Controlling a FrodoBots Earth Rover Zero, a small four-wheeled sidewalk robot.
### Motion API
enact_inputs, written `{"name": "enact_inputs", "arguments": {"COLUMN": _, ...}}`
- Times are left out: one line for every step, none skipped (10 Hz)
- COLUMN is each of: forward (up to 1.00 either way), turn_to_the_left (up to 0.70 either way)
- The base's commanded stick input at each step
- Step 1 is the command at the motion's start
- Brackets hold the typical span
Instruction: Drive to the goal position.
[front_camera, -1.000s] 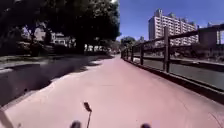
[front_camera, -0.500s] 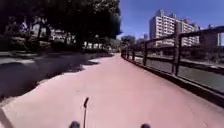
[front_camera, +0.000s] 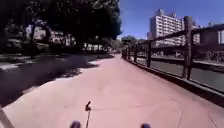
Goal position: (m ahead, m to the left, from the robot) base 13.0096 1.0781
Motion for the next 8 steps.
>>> {"name": "enact_inputs", "arguments": {"forward": 0.85, "turn_to_the_left": 0.00}}
{"name": "enact_inputs", "arguments": {"forward": 0.85, "turn_to_the_left": 0.00}}
{"name": "enact_inputs", "arguments": {"forward": 0.85, "turn_to_the_left": 0.00}}
{"name": "enact_inputs", "arguments": {"forward": 0.85, "turn_to_the_left": 0.00}}
{"name": "enact_inputs", "arguments": {"forward": 0.85, "turn_to_the_left": 0.00}}
{"name": "enact_inputs", "arguments": {"forward": 0.85, "turn_to_the_left": 0.00}}
{"name": "enact_inputs", "arguments": {"forward": 0.85, "turn_to_the_left": 0.00}}
{"name": "enact_inputs", "arguments": {"forward": 0.85, "turn_to_the_left": 0.00}}
